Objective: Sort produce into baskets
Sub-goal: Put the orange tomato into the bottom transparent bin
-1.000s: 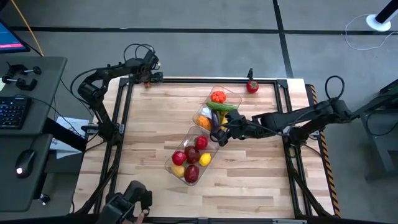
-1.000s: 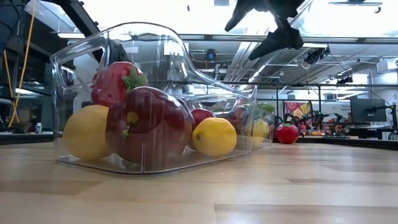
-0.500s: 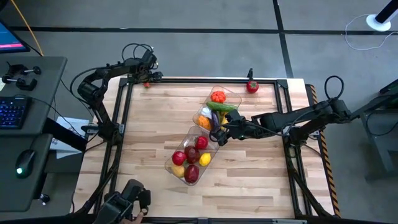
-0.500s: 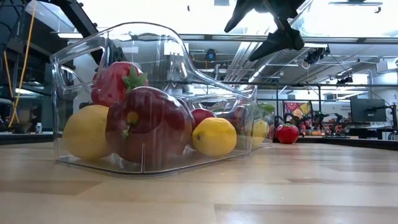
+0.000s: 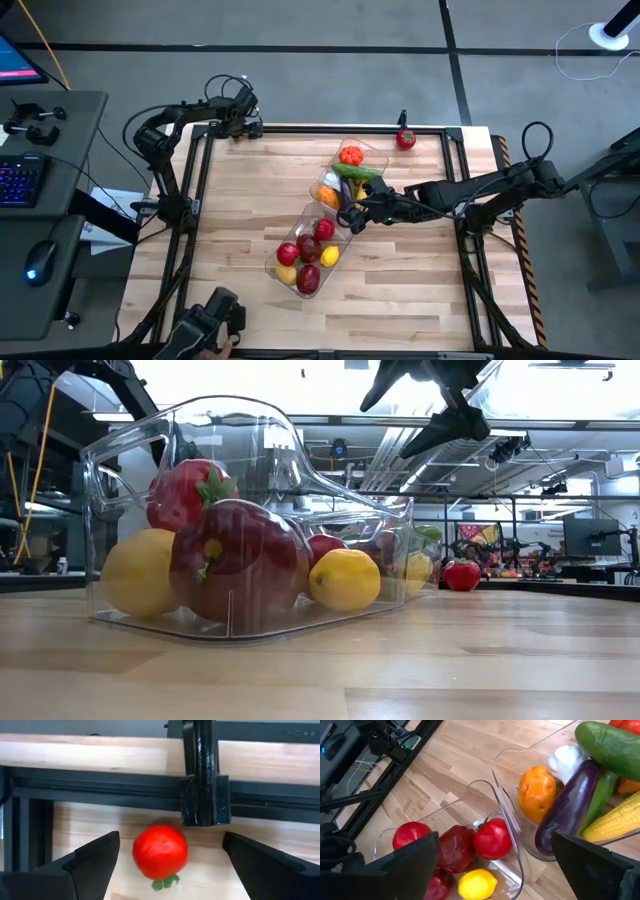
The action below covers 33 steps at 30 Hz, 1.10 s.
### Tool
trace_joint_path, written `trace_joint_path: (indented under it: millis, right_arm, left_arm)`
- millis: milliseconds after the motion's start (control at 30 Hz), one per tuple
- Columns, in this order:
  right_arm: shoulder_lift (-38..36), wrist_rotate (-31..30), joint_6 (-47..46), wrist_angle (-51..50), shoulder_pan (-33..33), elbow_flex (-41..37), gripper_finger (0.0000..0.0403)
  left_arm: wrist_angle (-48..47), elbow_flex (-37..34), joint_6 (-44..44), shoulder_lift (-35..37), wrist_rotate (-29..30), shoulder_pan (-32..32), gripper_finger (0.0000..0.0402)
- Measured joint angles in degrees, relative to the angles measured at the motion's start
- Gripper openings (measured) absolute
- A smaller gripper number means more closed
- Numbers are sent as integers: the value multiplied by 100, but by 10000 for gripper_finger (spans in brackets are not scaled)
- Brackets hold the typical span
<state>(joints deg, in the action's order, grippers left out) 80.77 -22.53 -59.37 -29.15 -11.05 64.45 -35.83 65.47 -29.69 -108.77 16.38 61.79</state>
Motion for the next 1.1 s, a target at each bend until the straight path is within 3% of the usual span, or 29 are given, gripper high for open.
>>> trace_joint_path:
  millis: [100, 200, 433, 500, 633, 767, 933, 1100]
  right_arm:
    - [0, 4, -68, -4, 1, 0, 376]
    - [0, 22, -81, -2, 1, 0, 376]
    - [-2, 45, -109, -4, 2, 0, 376]
    - [-2, 96, -105, -5, 1, 0, 376]
    - [-62, 260, 336, 221, -64, -2, 376]
    - [-461, -131, 1185, 717, -358, -2, 376]
    - [-1043, -1209, 1464, 365, -702, -2, 376]
    - [-1495, -2236, 1418, -173, -1006, -2, 376]
  left_arm:
    - [108, 0, 28, -24, -91, 27, 339]
    - [185, 0, 156, -36, -220, 61, 295]
    - [203, 4, 177, -11, -700, 130, 113]
    - [243, -10, 175, 54, -847, 133, 77]
    - [382, -40, 184, 352, -1174, 80, 76]
    - [406, -26, 290, 865, -1280, -122, 80]
    - [494, -25, 533, 1683, -1281, -822, 127]
    - [828, -20, 494, 2632, -1441, -2094, 124]
